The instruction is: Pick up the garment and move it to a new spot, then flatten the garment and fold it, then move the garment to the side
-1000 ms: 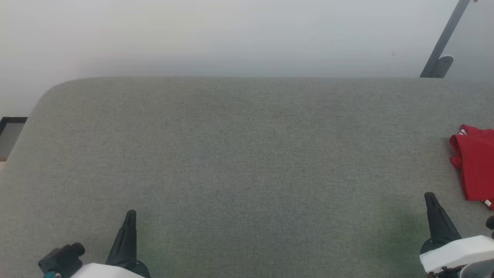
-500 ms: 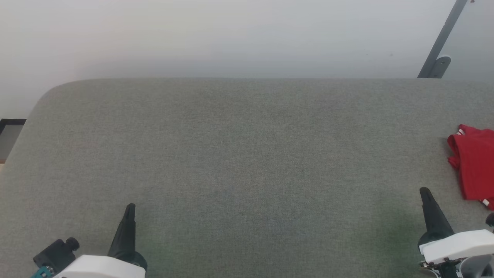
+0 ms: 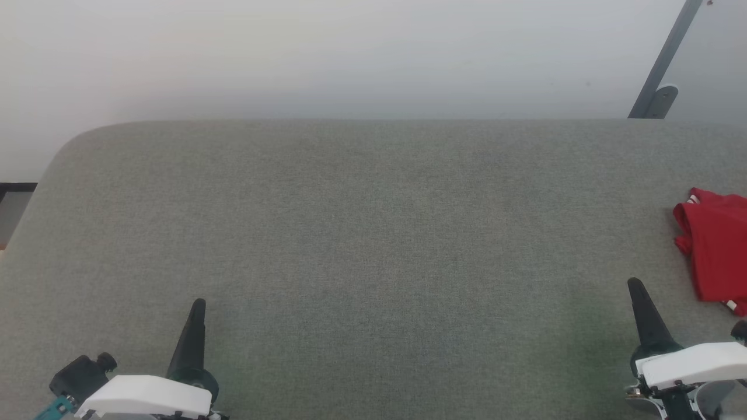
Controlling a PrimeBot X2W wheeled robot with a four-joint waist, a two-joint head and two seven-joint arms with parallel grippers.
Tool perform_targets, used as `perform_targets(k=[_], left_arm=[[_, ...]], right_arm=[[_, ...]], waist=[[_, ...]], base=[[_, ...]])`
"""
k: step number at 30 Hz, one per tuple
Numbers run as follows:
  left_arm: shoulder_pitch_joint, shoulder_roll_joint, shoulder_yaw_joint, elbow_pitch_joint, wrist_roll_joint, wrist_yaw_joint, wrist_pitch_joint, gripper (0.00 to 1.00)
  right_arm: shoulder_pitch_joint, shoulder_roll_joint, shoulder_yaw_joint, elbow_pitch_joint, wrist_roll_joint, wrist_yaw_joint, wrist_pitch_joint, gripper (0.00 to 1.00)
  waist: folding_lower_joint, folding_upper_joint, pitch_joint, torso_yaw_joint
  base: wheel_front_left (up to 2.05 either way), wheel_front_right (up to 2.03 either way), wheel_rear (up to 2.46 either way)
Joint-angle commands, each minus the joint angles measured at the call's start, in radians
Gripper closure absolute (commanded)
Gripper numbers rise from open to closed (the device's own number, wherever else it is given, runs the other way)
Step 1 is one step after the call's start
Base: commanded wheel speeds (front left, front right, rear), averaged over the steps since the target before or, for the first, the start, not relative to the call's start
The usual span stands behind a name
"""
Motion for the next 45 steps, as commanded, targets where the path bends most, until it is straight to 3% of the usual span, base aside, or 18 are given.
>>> perform_targets(k=[1,45], left_arm=[[-0.027,0.001,0.007,-0.005,-0.035,-0.001,0.007,1.0],[-0.099,-0.027,0.036,0.042,-0.398,-0.002,0.116,1.0]], right_arm=[[-0.022,0.002,-0.004,-0.005,0.03,0.0,0.007,1.0],[-0.07,0.066,-0.019,0.025,0.373,0.0,0.09,1.0]], waist=[[0.0,-0.0001,0.0,-0.001],[0.0,-0.0001,-0.012,-0.016]], base=[[0.0,0.0,0.0],[0.0,0.0,0.0]])
